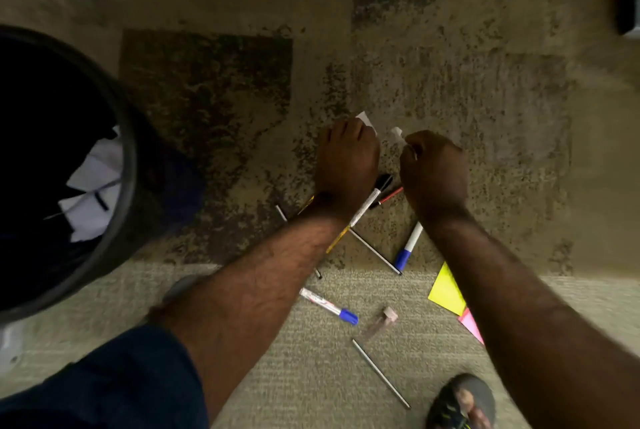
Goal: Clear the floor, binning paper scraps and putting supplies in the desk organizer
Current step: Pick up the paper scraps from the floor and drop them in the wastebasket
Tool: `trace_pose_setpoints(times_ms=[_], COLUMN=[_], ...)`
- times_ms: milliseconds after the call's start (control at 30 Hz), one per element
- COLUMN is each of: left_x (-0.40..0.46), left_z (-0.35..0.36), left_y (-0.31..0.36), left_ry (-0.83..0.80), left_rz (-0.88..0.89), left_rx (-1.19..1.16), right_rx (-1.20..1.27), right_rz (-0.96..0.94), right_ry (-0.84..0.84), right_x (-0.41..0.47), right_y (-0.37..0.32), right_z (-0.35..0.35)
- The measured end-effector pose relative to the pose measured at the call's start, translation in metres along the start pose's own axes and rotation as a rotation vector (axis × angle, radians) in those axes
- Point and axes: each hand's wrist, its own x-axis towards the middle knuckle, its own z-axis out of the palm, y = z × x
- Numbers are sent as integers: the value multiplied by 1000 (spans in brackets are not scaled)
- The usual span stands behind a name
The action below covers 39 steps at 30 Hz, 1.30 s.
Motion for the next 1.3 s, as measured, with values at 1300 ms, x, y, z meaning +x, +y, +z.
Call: trace_pose_setpoints(times_ms=[1300], left_x=[-161], left_z=[-277], left_y=[-251], left_ry=[127], left_rz=[-463], left_rx=[-45], right_rx=[424], right_rz=[-265], right_ry=[-106], right_x=[-170], right_y=[-362], right_z=[-14])
